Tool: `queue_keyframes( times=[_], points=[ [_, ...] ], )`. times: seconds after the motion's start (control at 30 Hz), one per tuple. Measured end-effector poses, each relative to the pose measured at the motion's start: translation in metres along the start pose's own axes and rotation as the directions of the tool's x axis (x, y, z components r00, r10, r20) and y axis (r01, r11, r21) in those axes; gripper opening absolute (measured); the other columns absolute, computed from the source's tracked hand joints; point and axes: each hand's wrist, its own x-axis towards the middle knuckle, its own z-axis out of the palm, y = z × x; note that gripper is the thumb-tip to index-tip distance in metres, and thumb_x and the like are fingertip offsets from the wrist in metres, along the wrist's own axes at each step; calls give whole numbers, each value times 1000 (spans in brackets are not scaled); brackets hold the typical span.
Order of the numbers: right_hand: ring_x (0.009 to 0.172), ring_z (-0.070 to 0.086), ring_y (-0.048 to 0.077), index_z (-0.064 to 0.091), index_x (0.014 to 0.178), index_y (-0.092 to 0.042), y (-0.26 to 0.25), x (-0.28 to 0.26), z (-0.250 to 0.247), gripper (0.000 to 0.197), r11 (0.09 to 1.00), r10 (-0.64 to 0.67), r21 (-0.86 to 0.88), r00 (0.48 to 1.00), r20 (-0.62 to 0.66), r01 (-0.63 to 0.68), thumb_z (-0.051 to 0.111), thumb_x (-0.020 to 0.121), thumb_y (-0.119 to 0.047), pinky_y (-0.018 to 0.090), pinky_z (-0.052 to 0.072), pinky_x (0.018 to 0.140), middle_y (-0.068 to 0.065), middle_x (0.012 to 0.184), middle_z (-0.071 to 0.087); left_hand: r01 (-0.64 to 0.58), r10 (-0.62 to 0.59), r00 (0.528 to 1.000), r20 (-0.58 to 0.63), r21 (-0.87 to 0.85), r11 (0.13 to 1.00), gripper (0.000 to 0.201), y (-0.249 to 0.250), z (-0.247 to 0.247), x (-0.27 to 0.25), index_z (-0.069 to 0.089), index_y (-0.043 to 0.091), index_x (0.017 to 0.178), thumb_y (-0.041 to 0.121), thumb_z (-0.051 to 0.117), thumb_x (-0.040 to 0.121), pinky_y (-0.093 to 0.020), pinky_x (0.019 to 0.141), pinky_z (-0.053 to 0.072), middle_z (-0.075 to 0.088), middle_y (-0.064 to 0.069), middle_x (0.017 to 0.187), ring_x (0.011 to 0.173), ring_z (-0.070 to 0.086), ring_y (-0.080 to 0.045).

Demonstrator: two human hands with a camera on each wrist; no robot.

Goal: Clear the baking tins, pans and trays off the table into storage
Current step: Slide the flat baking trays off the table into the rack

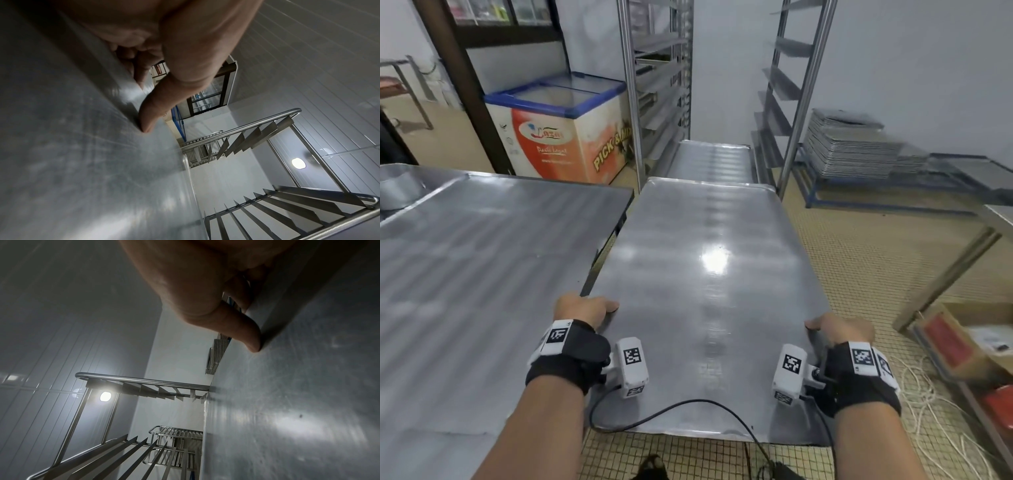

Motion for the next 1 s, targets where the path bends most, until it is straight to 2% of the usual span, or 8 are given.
queue_keyframes(
  times=[0.17, 0.3, 0.4, 0.47, 0.6, 0.7, 0.87, 1.0],
  points=[
    [81, 63, 36, 50, 75, 7, -37, 23, 30, 30, 1000, 7, -26, 1000, 20, -6, 80, 70, 4, 43, 55, 82, 21, 86, 62, -17, 17, 1000, 13, 48, 999, 53, 35, 25, 36, 61, -10, 110, 14, 87, 71, -36, 72, 47, 65, -19, 96, 80, 62, -33],
    [67, 57, 31, 45, 66, 6, -62, 49, 59, 31, 998, -3, -66, 1000, 26, 5, 75, 76, 7, 37, 51, 69, 16, 72, 57, -11, 8, 999, 31, 92, 996, 64, 62, 43, 70, 59, -13, 120, 17, 87, 72, -38, 78, 49, 66, -22, 112, 93, 63, -37],
    [58, 52, 24, 53, 81, 9, -81, 65, 82, 22, 993, -24, -115, 1000, 19, 26, 74, 78, 4, 29, 42, 52, 13, 71, 55, 9, -11, 1000, 18, 121, 993, 67, 79, 56, 94, 57, -13, 126, 15, 87, 73, -42, 88, 53, 65, -25, 120, 104, 64, -40],
    [56, 50, 22, 53, 81, 7, -93, 77, 97, 21, 989, -29, -145, 1000, 10, 30, 74, 79, 3, 26, 33, 45, 11, 69, 54, 5, -7, 1000, 18, 115, 993, 72, 91, 64, 110, 53, -13, 131, 13, 86, 73, -43, 94, 52, 64, -25, 124, 109, 63, -41],
    [55, 50, 22, 52, 77, 7, -108, 97, 122, 21, 984, -27, -174, 999, -21, 23, 73, 79, 4, 25, 32, 44, 10, 64, 52, -16, 8, 998, 56, 143, 990, 66, 116, 78, 139, 57, -13, 127, 14, 85, 74, -43, 97, 51, 63, -26, 127, 114, 62, -41],
    [57, 52, 23, 53, 84, 6, -117, 111, 138, 20, 987, -31, -158, 999, -21, 28, 73, 81, 4, 26, 32, 45, 10, 64, 53, 0, -14, 996, 85, 157, 988, 71, 129, 89, 158, 51, -14, 134, 16, 83, 79, -41, 100, 46, 57, -25, 137, 121, 58, -40],
    [52, 51, 20, 59, 88, 10, -129, 126, 156, 14, 987, -11, -162, 999, -44, 4, 70, 83, 3, 24, 34, 45, 8, 59, 52, -9, -15, 993, 115, 213, 977, 69, 139, 105, 182, 52, -13, 133, 23, 80, 82, -39, 101, 45, 56, -25, 138, 124, 56, -40],
    [50, 49, 18, 49, 67, 6, -139, 149, 172, 26, 987, 3, -158, 999, -53, -12, 68, 84, 5, 25, 33, 41, 11, 65, 59, 12, -31, 995, 96, 191, 981, 66, 153, 121, 201, 49, -14, 133, 16, 79, 83, -44, 103, 45, 56, -28, 136, 122, 56, -43]
  ],
)
